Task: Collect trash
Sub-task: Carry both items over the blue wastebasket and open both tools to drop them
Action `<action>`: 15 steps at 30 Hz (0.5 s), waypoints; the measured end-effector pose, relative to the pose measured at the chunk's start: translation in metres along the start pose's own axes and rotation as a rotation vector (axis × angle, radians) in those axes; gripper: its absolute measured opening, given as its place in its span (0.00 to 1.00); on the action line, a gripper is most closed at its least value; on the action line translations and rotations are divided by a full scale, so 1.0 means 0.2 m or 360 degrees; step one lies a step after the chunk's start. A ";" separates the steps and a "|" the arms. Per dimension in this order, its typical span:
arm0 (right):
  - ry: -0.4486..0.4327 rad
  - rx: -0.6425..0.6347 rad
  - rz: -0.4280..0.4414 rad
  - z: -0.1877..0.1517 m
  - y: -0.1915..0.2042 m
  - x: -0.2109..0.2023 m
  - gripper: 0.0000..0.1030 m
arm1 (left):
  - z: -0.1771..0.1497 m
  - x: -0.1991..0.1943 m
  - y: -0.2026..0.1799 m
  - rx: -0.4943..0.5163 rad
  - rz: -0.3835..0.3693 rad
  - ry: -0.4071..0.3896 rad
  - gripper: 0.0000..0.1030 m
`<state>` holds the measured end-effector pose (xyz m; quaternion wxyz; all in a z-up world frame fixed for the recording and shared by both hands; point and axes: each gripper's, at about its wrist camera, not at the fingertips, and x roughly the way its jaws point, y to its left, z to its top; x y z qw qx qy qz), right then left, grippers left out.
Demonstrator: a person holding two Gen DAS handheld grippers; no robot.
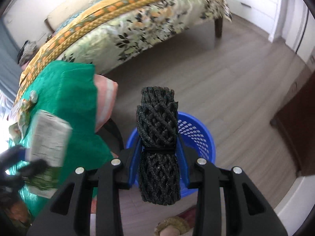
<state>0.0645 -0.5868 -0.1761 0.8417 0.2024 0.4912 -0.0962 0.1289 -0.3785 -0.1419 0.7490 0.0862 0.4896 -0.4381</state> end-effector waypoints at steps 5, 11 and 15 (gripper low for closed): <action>-0.0002 0.0104 0.0030 0.01 -0.17 0.10 0.41 | 0.07 0.31 -0.03 -0.0010 -0.0009 0.0034 0.42; -0.0021 0.0230 0.0115 0.02 -0.28 0.12 0.68 | 0.11 0.34 -0.01 -0.0081 0.0076 -0.0094 0.83; -0.0202 0.0228 0.0058 0.05 -0.26 -0.02 0.88 | 0.10 0.07 -0.03 -0.0065 0.0147 -0.0353 0.93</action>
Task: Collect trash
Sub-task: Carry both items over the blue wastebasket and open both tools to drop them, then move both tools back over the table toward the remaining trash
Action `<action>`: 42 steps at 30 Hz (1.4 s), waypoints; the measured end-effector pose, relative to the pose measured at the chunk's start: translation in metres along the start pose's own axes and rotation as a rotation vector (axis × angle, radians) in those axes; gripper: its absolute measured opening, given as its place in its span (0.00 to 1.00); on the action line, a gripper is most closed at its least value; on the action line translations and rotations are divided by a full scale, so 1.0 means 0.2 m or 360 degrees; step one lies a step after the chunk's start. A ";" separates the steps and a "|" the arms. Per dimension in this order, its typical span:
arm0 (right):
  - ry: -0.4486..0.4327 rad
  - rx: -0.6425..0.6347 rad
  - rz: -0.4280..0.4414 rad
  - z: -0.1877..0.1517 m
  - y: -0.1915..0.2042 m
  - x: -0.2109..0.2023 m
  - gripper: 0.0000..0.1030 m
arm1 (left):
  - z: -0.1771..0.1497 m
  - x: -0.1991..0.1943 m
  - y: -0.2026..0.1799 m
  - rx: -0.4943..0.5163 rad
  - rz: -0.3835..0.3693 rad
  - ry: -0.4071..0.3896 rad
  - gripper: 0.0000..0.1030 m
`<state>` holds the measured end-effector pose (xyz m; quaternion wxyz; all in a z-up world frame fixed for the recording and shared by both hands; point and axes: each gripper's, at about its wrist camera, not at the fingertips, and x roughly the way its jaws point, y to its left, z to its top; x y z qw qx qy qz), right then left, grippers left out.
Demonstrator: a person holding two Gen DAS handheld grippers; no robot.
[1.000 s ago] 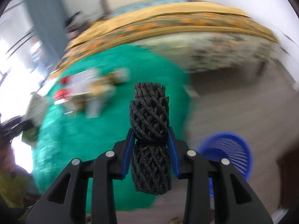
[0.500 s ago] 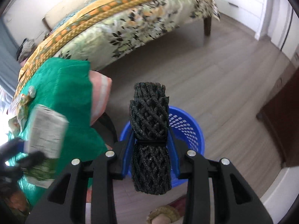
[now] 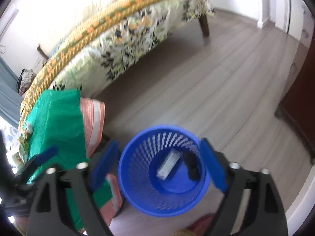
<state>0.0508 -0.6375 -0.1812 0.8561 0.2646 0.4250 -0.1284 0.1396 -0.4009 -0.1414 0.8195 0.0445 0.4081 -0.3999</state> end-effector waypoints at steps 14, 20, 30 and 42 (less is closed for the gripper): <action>-0.0638 -0.0424 -0.0029 -0.29 0.71 -0.38 0.95 | -0.43 -1.00 0.56 -0.0206 0.0369 -0.0232 0.95; -0.0418 -0.0734 0.0224 -0.63 1.33 -0.28 0.95 | -0.66 -1.38 1.07 -0.0412 0.0721 -0.0201 0.95; -0.0096 -0.1108 0.0331 -0.92 2.07 -0.02 0.95 | -0.88 -1.44 1.54 -0.0465 0.0939 0.0025 0.95; -0.0036 -0.1014 0.0273 -0.99 2.02 0.09 0.95 | -0.92 -1.37 1.58 -0.0459 0.0906 0.0109 0.96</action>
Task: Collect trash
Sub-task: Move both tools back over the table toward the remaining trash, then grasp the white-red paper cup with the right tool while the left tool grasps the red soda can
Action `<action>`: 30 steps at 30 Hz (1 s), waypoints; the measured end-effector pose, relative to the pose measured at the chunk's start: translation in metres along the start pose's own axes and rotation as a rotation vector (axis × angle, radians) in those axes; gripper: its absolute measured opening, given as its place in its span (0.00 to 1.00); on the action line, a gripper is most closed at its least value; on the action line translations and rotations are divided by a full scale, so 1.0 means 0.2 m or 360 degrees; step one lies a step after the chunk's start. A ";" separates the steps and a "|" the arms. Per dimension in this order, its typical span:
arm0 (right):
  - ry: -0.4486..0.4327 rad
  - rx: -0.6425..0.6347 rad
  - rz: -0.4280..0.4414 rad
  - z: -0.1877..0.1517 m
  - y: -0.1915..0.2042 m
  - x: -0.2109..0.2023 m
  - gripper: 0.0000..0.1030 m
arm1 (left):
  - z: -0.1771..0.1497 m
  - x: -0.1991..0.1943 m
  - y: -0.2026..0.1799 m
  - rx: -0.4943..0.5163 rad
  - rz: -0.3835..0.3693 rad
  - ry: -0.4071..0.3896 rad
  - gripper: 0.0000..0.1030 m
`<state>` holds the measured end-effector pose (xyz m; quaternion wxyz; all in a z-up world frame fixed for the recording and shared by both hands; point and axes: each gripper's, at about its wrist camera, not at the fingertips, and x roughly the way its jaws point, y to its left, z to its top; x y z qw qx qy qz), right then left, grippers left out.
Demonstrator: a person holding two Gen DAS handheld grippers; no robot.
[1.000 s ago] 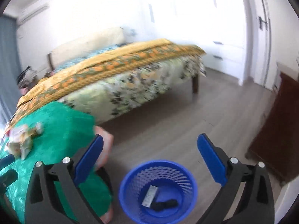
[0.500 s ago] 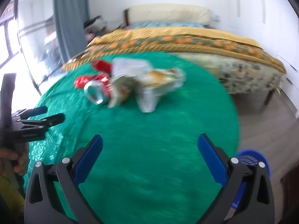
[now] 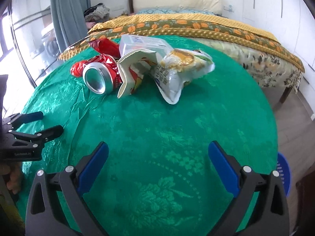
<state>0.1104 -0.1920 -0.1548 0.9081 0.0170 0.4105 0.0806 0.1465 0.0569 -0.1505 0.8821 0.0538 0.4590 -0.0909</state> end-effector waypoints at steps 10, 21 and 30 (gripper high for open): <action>-0.0063 -0.0176 0.0071 0.26 0.18 0.04 0.70 | 0.00 0.00 0.00 -0.0006 -0.0007 -0.0001 0.96; -0.0023 -0.0131 0.0228 0.32 0.16 0.09 0.09 | 0.00 0.00 0.00 -0.0007 -0.0008 -0.0003 0.96; 0.0086 0.0318 0.0744 0.13 -0.10 -0.16 0.09 | 0.00 0.00 0.01 -0.0001 -0.0029 -0.0009 0.95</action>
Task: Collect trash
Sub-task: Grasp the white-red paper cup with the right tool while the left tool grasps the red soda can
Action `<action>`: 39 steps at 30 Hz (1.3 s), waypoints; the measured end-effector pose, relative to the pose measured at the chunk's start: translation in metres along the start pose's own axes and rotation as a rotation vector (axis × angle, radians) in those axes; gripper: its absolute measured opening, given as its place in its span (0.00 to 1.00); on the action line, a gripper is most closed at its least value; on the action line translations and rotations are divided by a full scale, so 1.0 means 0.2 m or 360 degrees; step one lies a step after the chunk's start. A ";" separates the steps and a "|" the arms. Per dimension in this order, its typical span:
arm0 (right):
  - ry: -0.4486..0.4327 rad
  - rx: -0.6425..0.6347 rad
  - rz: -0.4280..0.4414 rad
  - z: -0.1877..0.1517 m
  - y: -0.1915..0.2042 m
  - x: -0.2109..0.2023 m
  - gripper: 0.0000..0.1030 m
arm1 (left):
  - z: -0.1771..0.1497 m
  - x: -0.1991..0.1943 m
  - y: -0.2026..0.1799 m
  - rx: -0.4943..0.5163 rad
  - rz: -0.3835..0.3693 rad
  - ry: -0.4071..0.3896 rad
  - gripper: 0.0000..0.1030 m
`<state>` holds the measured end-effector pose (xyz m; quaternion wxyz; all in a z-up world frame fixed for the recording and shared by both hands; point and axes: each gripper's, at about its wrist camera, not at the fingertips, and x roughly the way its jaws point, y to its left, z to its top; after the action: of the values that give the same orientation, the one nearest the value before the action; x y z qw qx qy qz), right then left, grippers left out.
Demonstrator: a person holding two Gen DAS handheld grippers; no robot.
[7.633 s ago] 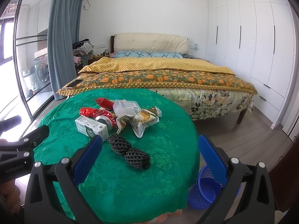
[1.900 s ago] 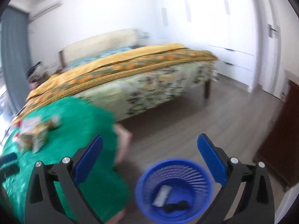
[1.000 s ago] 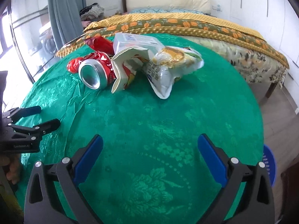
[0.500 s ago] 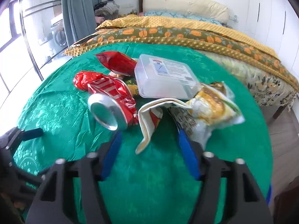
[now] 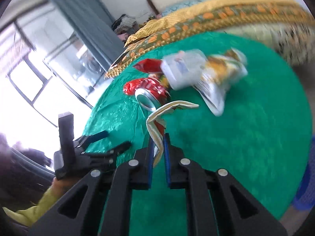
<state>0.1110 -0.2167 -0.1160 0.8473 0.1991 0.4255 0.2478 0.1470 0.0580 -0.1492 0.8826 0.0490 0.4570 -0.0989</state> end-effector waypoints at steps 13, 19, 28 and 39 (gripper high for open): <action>-0.0165 0.0167 -0.0264 -0.11 -0.26 -0.14 0.80 | 0.38 0.03 -0.10 0.0135 -0.0260 -0.0299 0.95; -0.0172 -0.0012 -0.0398 -0.15 -0.24 -0.17 0.80 | 0.52 0.16 -0.16 0.0257 -0.0407 -0.0259 0.95; -0.0218 -0.0065 -0.0465 -0.16 -0.26 -0.23 0.80 | 0.25 0.04 -0.38 0.0709 -0.0810 -0.0006 0.95; -0.0098 -0.0241 -0.0487 -0.15 -0.21 -0.15 0.82 | 0.41 0.03 -0.36 0.0538 -0.0310 -0.0253 0.95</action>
<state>0.0813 -0.2648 -0.1374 0.9003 0.0750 0.4049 0.1409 0.1993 -0.0280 -0.1064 0.8814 0.1440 0.3655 -0.2624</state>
